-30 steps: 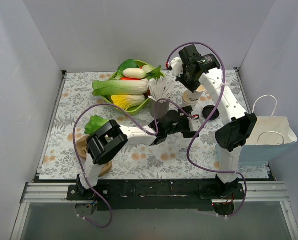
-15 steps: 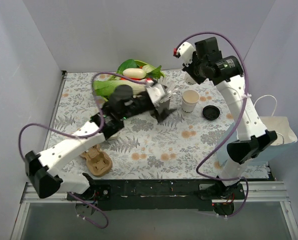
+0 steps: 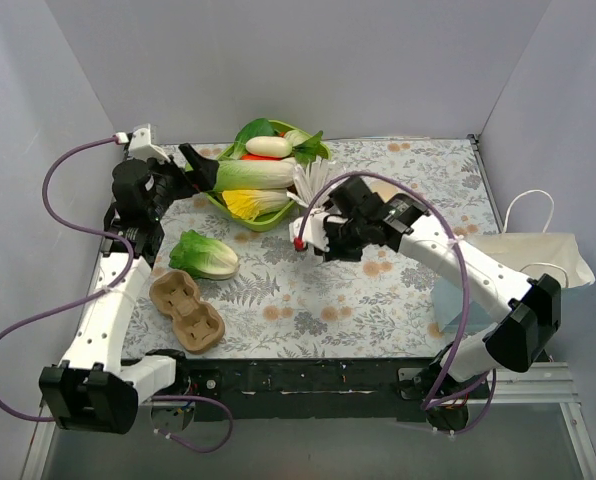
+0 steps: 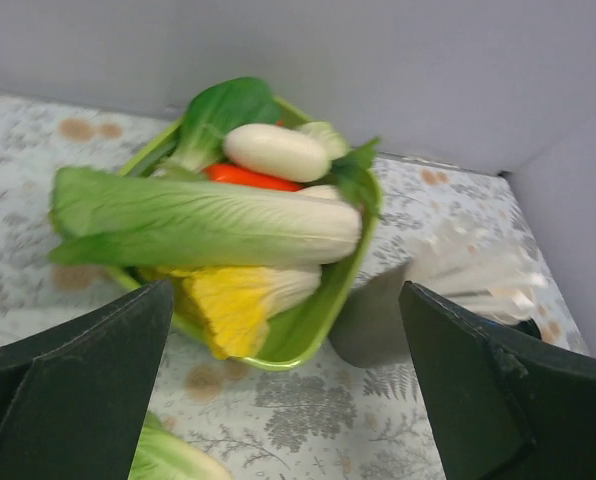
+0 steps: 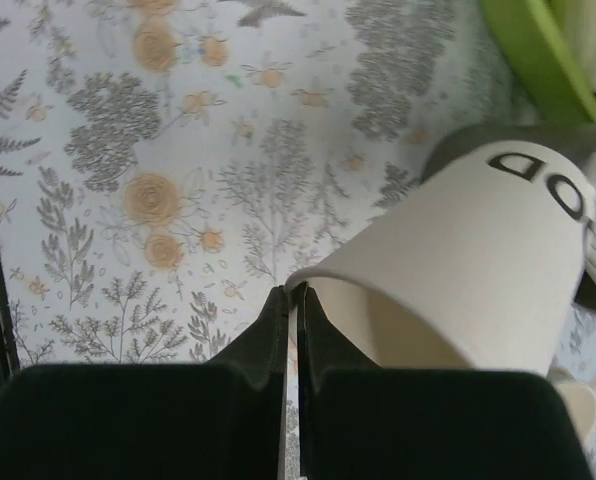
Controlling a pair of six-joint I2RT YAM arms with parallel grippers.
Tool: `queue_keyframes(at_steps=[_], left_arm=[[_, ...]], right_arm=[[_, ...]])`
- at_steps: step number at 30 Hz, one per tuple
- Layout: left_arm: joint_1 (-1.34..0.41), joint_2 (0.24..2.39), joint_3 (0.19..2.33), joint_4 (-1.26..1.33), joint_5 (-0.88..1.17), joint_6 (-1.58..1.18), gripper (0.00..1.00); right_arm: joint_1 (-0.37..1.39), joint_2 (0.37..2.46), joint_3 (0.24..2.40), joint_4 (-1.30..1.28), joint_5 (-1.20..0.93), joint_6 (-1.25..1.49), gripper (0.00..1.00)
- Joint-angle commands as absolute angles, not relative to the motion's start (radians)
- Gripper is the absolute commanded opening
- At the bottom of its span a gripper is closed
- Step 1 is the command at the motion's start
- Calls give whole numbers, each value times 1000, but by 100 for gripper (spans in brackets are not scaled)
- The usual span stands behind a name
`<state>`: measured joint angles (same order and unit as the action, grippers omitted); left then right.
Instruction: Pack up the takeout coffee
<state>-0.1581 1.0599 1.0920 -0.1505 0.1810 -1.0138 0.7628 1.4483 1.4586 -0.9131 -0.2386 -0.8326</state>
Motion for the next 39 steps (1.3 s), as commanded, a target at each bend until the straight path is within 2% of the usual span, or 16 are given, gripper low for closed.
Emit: queue_keyframes(at_steps=[1, 4, 14, 23, 24, 25, 27, 28, 30, 33, 39], left_arm=[[-66, 1075, 1068, -97, 192, -1096, 98], [-67, 1071, 1092, -109, 167, -1019, 98], [-83, 1069, 1117, -95, 218, -904, 98], [-83, 1140, 1095, -55, 290, -890, 98], [-83, 1137, 1086, -52, 296, -887, 98], [-83, 1128, 1072, -49, 295, -884, 98], [-83, 1115, 1049, -54, 282, -882, 98], [-83, 1103, 1043, -60, 281, -877, 98], [-83, 1089, 1026, -64, 281, -864, 98], [-83, 1065, 1008, -63, 264, -851, 98], [-83, 1026, 989, -87, 187, -906, 98]], right_arm=[[854, 1445, 1381, -836, -253, -898, 1], [868, 1473, 1405, -831, -244, -874, 1], [893, 1427, 1480, -709, 67, -874, 1], [881, 1375, 1415, -718, 6, -851, 1], [873, 1365, 1399, -703, 6, -845, 9], [870, 1358, 1382, -672, -39, -832, 36], [870, 1332, 1312, -623, -61, -825, 55], [870, 1322, 1281, -556, -70, -822, 74], [871, 1304, 1195, -482, -93, -822, 87], [874, 1324, 1125, -326, -106, -781, 88], [936, 1434, 1060, -89, -83, -678, 80]])
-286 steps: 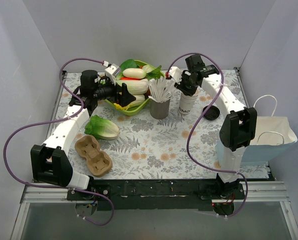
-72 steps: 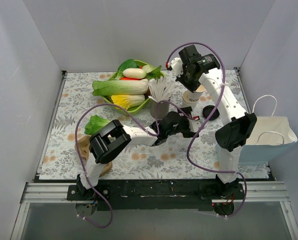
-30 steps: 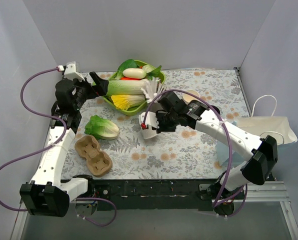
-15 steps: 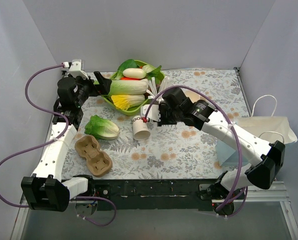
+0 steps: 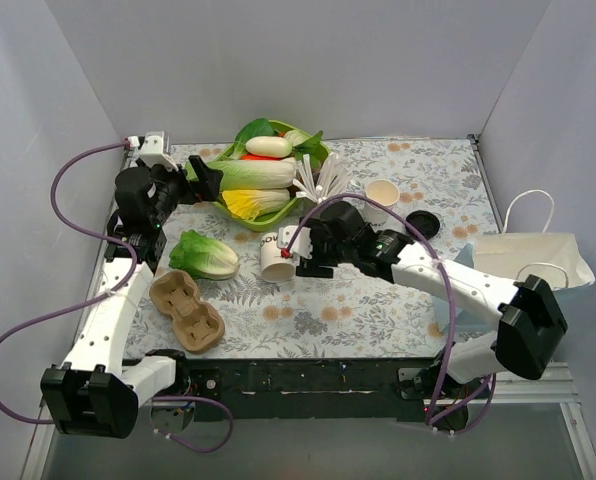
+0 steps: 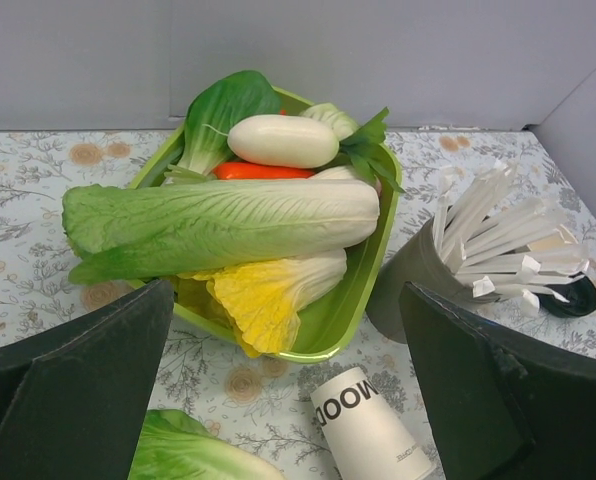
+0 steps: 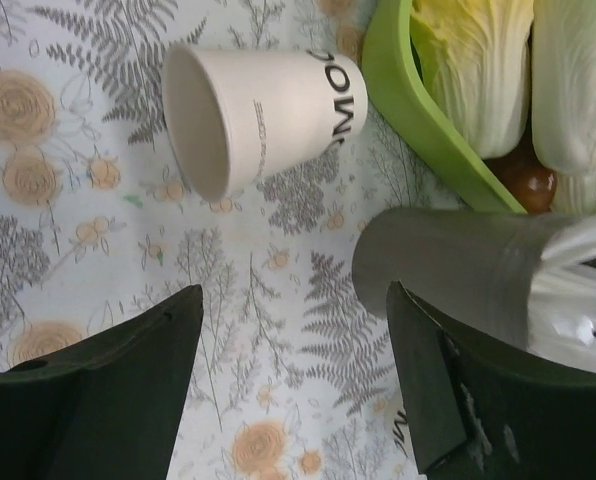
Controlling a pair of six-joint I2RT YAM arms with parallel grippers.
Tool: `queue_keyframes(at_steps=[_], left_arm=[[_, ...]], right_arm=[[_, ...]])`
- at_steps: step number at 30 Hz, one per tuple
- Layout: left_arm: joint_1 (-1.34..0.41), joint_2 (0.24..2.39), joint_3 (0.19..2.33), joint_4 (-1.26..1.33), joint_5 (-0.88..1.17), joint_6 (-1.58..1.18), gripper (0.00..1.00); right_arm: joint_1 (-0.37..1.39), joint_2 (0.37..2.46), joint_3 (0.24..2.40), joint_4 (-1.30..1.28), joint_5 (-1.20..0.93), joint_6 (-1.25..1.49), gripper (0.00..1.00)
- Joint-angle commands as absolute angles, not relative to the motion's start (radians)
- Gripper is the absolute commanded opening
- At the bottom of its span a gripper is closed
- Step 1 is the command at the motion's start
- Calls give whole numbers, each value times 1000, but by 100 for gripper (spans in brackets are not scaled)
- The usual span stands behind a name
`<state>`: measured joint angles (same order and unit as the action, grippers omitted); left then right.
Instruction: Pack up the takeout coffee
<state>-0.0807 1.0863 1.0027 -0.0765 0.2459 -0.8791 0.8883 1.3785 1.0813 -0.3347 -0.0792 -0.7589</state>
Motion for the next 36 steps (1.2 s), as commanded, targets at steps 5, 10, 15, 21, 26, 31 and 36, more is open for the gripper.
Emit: queue_keyframes(at_steps=[5, 10, 15, 21, 26, 31, 36], left_arm=[[-83, 977, 966, -107, 176, -920, 98], [-83, 939, 950, -115, 158, -930, 98], [-83, 914, 931, -117, 152, -936, 98], [-83, 903, 920, -112, 153, -954, 98], [-83, 905, 925, -110, 172, -965, 98], [-83, 913, 930, -112, 186, -965, 98], [-83, 913, 927, -115, 201, -959, 98]], right_arm=[[985, 1558, 1075, -12, -23, -617, 78], [999, 1670, 1095, 69, 73, -597, 77], [1000, 1739, 1120, 97, 120, -607, 74], [1000, 1764, 1127, 147, 181, -607, 40], [1003, 1729, 1149, 120, 206, -591, 20], [1003, 1663, 1268, -127, 178, -590, 1], [986, 1637, 1414, -489, 104, -666, 1]])
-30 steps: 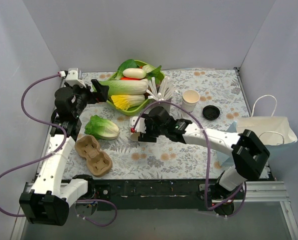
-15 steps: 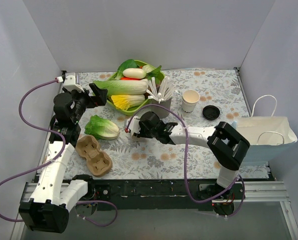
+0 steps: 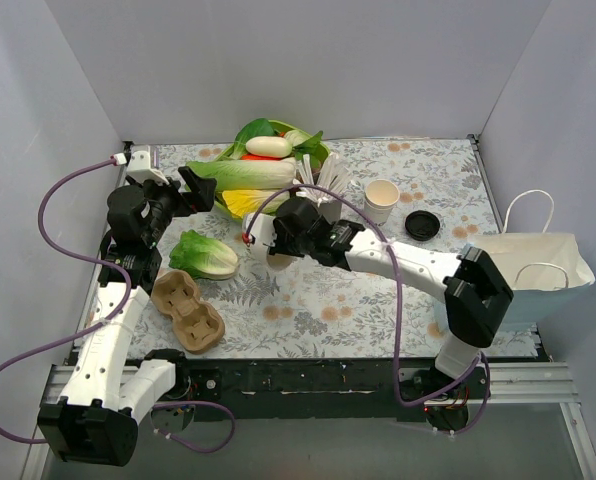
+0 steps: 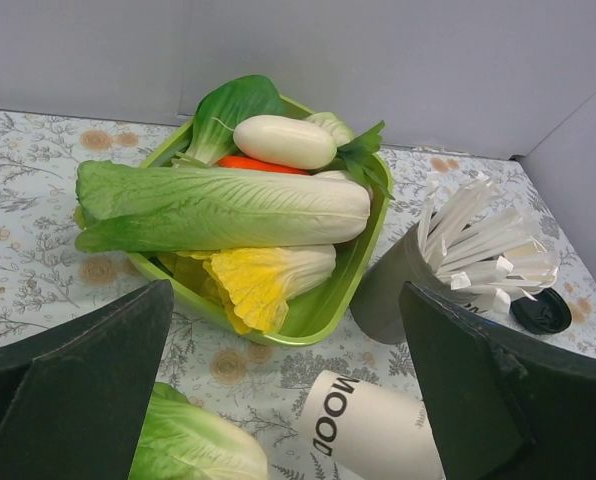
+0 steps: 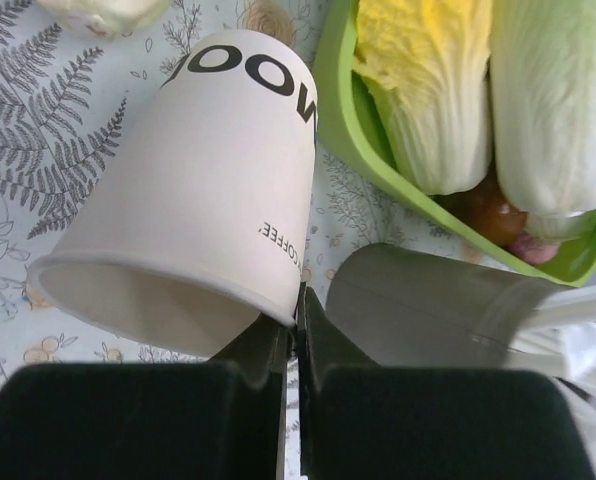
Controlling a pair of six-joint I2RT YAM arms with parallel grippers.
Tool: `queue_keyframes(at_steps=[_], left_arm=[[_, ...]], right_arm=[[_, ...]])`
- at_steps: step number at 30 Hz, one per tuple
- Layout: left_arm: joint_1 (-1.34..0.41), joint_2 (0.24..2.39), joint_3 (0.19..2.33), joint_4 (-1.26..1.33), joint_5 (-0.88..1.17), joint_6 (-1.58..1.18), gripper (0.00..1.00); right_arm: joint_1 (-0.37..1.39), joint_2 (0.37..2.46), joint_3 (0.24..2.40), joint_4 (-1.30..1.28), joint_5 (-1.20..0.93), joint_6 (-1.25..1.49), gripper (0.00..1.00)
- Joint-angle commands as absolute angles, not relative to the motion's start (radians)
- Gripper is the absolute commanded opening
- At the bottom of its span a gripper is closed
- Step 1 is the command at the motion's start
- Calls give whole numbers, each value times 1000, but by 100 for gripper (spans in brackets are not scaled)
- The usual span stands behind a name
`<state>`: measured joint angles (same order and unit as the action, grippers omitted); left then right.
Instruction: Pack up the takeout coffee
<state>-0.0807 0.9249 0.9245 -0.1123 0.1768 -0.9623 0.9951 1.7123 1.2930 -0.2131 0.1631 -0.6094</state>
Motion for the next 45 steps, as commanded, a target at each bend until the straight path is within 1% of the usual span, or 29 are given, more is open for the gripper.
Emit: queue_keyframes(at_steps=[1, 2, 4, 5, 7, 8, 12, 15, 23, 26, 27, 29, 30, 31, 33, 36, 39, 41, 42, 43, 44, 45], left_arm=[[-83, 913, 922, -117, 204, -956, 98], [-83, 913, 919, -117, 206, -950, 98], [-83, 911, 913, -117, 206, -945, 98], [-83, 910, 908, -118, 206, -939, 98], [-83, 911, 904, -112, 209, -933, 98], [-83, 913, 897, -109, 210, -930, 98], [-83, 928, 884, -72, 222, -931, 98], [-83, 943, 879, -49, 242, -942, 98], [-83, 957, 881, -52, 278, -957, 98], [-83, 956, 874, -55, 281, -960, 98], [-81, 956, 876, -57, 281, -960, 98], [-83, 960, 879, -57, 284, -962, 98], [-83, 963, 879, -57, 284, -960, 98], [-83, 968, 882, -55, 288, -963, 98], [-83, 977, 891, -52, 290, -965, 98], [-83, 992, 914, -54, 293, -954, 98], [-81, 1009, 939, -60, 291, -943, 98], [-83, 1017, 948, -60, 291, -940, 98], [-83, 1022, 953, -60, 293, -940, 98], [-83, 1029, 959, -57, 295, -942, 98], [-83, 1034, 962, -57, 296, -942, 98], [-83, 1038, 965, -55, 298, -943, 98]], right_arm=[[988, 1640, 1437, -570, 91, -696, 1], [988, 1643, 1478, -688, 75, -739, 1], [988, 1661, 1508, -811, 98, -778, 1], [988, 1669, 1534, -913, 107, -807, 1], [988, 1704, 1568, -1020, 110, -827, 1], [988, 1718, 1583, -1136, 110, -834, 1], [986, 1779, 1663, -1279, 61, -830, 1], [986, 1810, 1674, -1307, 34, -827, 1], [991, 1884, 1724, -1307, 41, -807, 1], [992, 1902, 1746, -1308, 34, -784, 14], [992, 1907, 1752, -1308, 32, -779, 23], [992, 1902, 1759, -1307, 38, -779, 30], [992, 1896, 1761, -1307, 46, -782, 37], [992, 1894, 1761, -1307, 49, -782, 40], [991, 1888, 1764, -1304, 64, -785, 43], [979, 1873, 1810, -1302, 61, -778, 44], [930, 1846, 1871, -1292, 17, -758, 45], [858, 1815, 1894, -1240, -26, -724, 45], [823, 1760, 1884, -1203, -85, -709, 45], [736, 1728, 1837, -1096, -121, -662, 45], [688, 1692, 1791, -1039, -149, -635, 46], [639, 1622, 1745, -970, -179, -602, 51]])
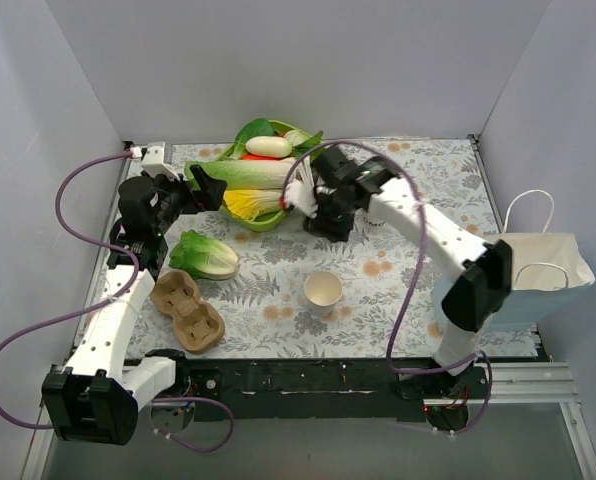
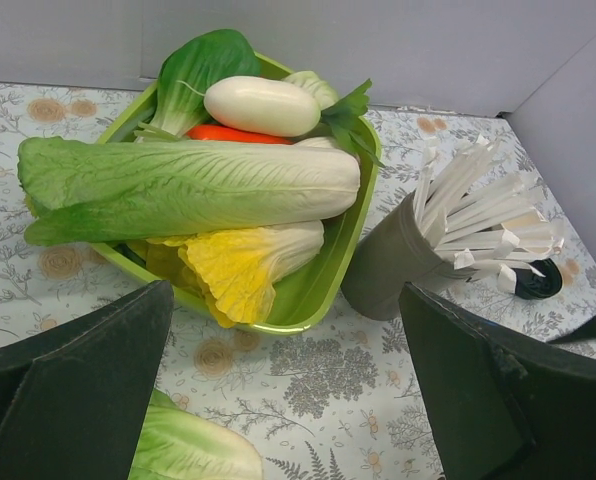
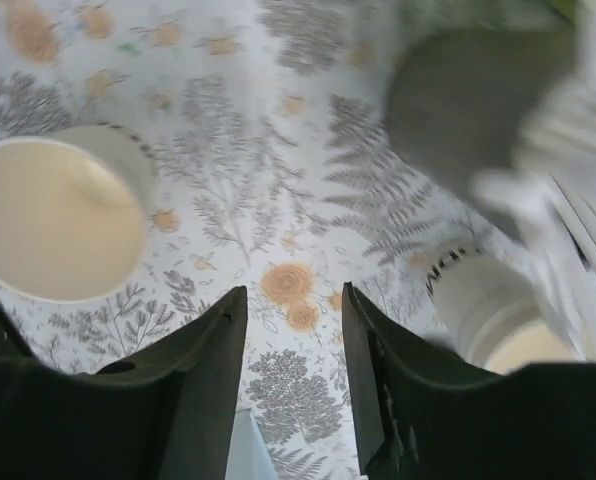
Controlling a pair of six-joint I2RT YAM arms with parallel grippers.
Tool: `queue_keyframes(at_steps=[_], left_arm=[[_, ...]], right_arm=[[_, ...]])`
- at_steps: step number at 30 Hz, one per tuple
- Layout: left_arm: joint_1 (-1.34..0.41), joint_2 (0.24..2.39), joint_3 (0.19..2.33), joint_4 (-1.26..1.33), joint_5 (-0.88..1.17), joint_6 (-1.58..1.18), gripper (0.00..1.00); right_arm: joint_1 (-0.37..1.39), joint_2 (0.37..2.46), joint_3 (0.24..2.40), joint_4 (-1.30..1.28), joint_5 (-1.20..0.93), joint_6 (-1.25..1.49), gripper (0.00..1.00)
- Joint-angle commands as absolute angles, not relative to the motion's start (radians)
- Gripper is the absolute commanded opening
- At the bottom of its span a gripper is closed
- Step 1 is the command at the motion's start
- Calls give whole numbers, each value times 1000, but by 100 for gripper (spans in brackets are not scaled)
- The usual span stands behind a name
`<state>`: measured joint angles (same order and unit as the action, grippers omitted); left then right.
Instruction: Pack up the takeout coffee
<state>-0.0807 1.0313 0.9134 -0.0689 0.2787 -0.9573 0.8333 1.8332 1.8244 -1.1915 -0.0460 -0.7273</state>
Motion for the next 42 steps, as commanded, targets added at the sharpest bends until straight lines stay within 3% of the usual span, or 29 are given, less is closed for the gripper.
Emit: queue_keyframes(at_steps=[1, 8, 16, 26, 42], left_arm=[[-83, 1045, 968, -54, 304, -943, 98], [-83, 1075, 980, -46, 307, -930, 98], [-83, 1120, 1003, -43, 321, -919, 98], [-83, 1167, 1014, -41, 337, -908, 98], [-83, 1209, 1034, -63, 337, -885, 98]], right_arm=[[555, 1593, 1650, -874, -181, -572, 53], [341, 1474, 1400, -767, -120, -502, 49], [174, 1535, 1279, -765, -23, -571, 32], [84, 1640, 1233, -678, -64, -661, 38], [69, 1790, 1313, -620, -67, -689, 38]])
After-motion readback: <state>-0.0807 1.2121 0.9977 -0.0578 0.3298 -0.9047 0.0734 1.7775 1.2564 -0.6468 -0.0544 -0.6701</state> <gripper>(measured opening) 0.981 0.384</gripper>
